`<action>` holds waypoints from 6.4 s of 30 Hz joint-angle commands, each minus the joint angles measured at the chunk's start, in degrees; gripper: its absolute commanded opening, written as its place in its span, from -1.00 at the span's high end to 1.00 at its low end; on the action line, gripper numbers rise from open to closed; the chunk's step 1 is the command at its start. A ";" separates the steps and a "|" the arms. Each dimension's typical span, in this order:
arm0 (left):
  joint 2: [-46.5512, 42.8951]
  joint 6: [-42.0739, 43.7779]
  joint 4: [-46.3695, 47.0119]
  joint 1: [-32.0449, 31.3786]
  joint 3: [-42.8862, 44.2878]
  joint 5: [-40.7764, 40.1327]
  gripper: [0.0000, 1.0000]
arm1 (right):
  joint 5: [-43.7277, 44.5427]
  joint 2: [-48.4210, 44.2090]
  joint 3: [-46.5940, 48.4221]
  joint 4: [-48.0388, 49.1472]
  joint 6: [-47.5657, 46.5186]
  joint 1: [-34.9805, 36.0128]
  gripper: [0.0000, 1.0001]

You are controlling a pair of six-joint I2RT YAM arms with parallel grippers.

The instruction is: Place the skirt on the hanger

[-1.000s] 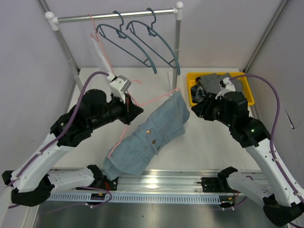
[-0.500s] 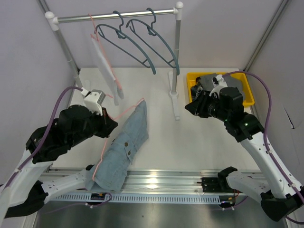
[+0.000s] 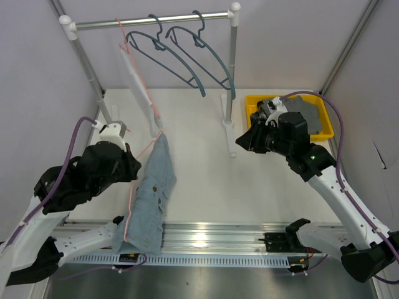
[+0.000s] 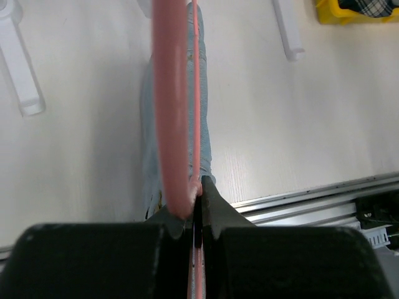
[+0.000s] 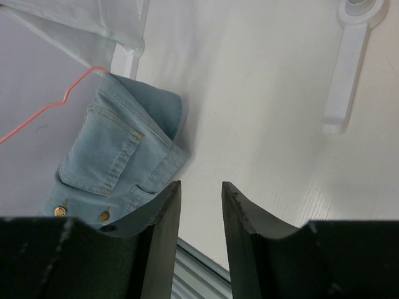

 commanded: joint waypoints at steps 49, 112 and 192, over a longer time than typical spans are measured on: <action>-11.52 -12.55 -6.60 -0.03 10.75 -11.87 1.00 | -0.21 3.47 -4.82 8.02 -2.22 3.76 0.24; -1.94 -3.15 5.00 1.47 -1.81 -1.77 1.00 | 8.84 41.08 52.29 15.84 -16.63 31.71 -0.28; 14.93 18.82 21.69 43.98 15.05 30.12 1.00 | 31.34 37.68 37.99 23.93 -21.56 21.70 -0.56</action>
